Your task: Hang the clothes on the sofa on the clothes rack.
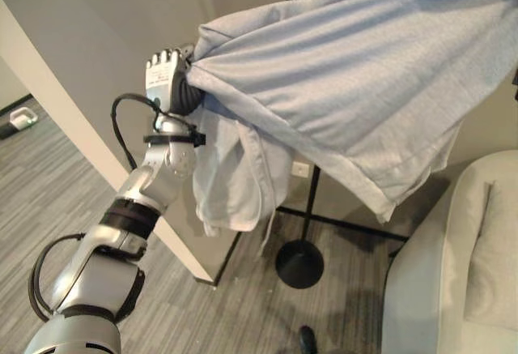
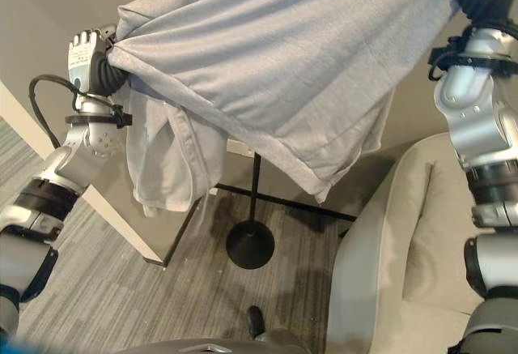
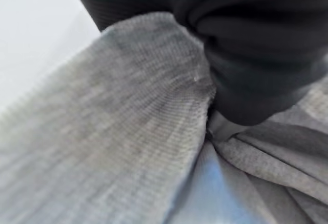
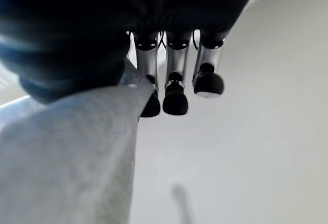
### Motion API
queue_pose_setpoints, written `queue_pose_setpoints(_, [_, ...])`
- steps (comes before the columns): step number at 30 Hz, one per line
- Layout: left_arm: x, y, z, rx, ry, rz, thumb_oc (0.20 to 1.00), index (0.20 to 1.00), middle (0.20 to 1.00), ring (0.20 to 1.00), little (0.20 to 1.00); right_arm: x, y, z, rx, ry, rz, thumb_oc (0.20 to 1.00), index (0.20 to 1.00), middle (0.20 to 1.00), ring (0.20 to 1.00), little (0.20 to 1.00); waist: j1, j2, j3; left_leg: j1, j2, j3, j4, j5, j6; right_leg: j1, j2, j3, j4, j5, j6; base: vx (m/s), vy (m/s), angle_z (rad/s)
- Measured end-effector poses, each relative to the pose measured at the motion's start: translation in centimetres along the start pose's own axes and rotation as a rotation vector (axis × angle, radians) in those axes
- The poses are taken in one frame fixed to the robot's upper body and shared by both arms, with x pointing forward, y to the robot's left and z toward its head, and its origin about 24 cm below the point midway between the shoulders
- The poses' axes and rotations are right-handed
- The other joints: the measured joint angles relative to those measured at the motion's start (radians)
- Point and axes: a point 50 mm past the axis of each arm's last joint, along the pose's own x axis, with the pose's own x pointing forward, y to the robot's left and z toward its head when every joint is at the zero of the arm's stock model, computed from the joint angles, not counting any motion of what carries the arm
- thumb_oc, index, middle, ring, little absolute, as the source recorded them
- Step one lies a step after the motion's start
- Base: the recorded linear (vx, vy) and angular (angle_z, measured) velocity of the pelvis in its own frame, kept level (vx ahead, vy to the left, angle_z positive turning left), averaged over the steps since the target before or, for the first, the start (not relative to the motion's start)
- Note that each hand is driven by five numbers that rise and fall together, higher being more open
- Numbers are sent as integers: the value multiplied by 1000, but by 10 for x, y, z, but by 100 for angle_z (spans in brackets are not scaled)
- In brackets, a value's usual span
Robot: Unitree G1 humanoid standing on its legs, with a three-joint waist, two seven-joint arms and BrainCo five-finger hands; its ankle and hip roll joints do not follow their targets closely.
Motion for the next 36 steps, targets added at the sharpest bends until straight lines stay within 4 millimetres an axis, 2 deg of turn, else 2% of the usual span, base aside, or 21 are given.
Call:
queue_pose_setpoints(5, [-3, -37, -13, -12, 180, -154, 200, 200, 200, 200, 200, 5, 37, 0, 37, 110, 111, 200, 200, 200, 200, 200, -6, 1, 0, -10, 0, -8, 0, 5, -9, 24, -9, -14, -60, 25, -7, 18, -20, 9])
queue_pose_setpoints(7, [-6, -52, -12, -14, 230, -212, 200, 200, 200, 200, 200, 3, 46, -10, -2, 162, 159, 200, 200, 200, 200, 200, -5, 1, 0, -21, 0, -20, -1, 11, -18, 26, -14, -25, -76, 33, -10, 12, -19, 17])
queue_pose_setpoints(9, [-6, -64, -2, -50, 251, -254, 200, 200, 200, 200, 200, -2, 53, -22, -36, 235, 206, 200, 200, 200, 200, 200, -4, 2, 1, -33, 0, -27, -1, 20, -30, 24, -18, -44, -76, 31, -11, 13, -20, 30])
queue_pose_setpoints(12, [-7, -78, 12, -103, 276, -292, 200, 200, 200, 200, 200, -17, 63, -42, -36, 384, 243, 200, 200, 200, 200, 200, -4, 9, 5, -53, 7, -30, 2, 21, -30, 16, -15, -65, -76, 25, -15, 26, -59, 23])
queue_pose_setpoints(15, [-1, -93, 39, -191, 276, -323, 200, 200, 200, 200, 200, -33, 60, -67, -75, 529, 256, 200, 200, 200, 200, 200, -4, 13, 9, -89, 4, -53, 6, 34, -45, -9, -23, -93, -76, 25, -15, 18, -70, 29])
queue_pose_setpoints(20, [-2, -103, 59, -299, 288, -350, 200, 200, 200, 200, 200, -56, 60, -87, -53, 660, 280, 200, 200, 200, 200, 200, -7, 43, 31, -101, 4, -49, 7, 53, -54, -12, -27, -112, -76, 24, -16, 13, -79, 12])
queue_pose_setpoints(23, [5, -99, 70, -339, 252, -332, 206, 206, 206, 206, 206, -87, 73, -93, -8, 745, 314, 200, 200, 200, 200, 200, -8, 49, 37, -104, 3, -19, 18, 58, -50, -9, -27, -116, -77, 20, -21, 8, -31, 4])
queue_pose_setpoints(24, [7, -97, 73, -348, 241, -323, 416, 416, 416, 416, 416, -95, 79, -92, 1, 763, 333, 200, 200, 200, 200, 200, -9, 51, 38, -103, 3, -18, 15, 60, -50, -8, -28, -116, -77, 20, -21, 0, 0, 0])
queue_pose_setpoints(25, [12, -94, 77, -356, 224, -313, 460, 460, 460, 460, 460, -100, 82, -92, -1, 778, 351, 200, 200, 200, 200, 200, -7, 60, 42, -103, 3, -18, 14, 60, -50, -8, -29, -118, -76, 20, -22, 0, 0, 0])
queue_pose_setpoints(27, [16, -90, 77, -356, 214, -291, 473, 473, 473, 473, 473, -108, 90, -88, 18, 791, 367, 200, 200, 200, 200, 200, -10, 63, 44, -100, 2, -11, 16, 61, -49, -5, -30, -117, -76, 21, -22, 0, 0, 0])
queue_pose_setpoints(28, [17, -87, 77, -357, 207, -281, 545, 545, 545, 545, 545, -113, 93, -87, 24, 796, 382, 200, 200, 200, 200, 200, -13, 62, 45, -99, 2, -7, 16, 61, -49, -3, -30, -117, -76, 21, -22, 0, 0, 0])
queue_pose_setpoints(29, [19, -85, 79, -361, 197, -270, 1000, 1000, 1000, 1000, 1000, -124, 99, -85, 30, 806, 409, 200, 200, 200, 200, 200, -13, 64, 45, -99, 1, 4, 16, 61, -48, -2, -31, -118, -77, 21, -24, 0, 0, 0])
queue_pose_setpoints(32, [20, -84, 78, -361, 193, -266, 1000, 1000, 1000, 1000, 1000, -141, 111, -78, 58, 808, 461, 200, 200, 200, 200, 200, -17, 64, 47, -97, -3, 6, 16, 61, -48, 0, -35, -118, -77, 23, -24, 5, 2, 2])
queue_pose_setpoints(36, [15, -87, 80, -396, 197, -274, 1000, 1000, 1000, 1000, 1000, -174, 132, -60, 118, 817, 557, 200, 200, 200, 200, 200, -28, 66, 51, -81, -2, 10, 3, 61, -48, 11, -35, -118, -77, 23, -24, 0, 0, 0])
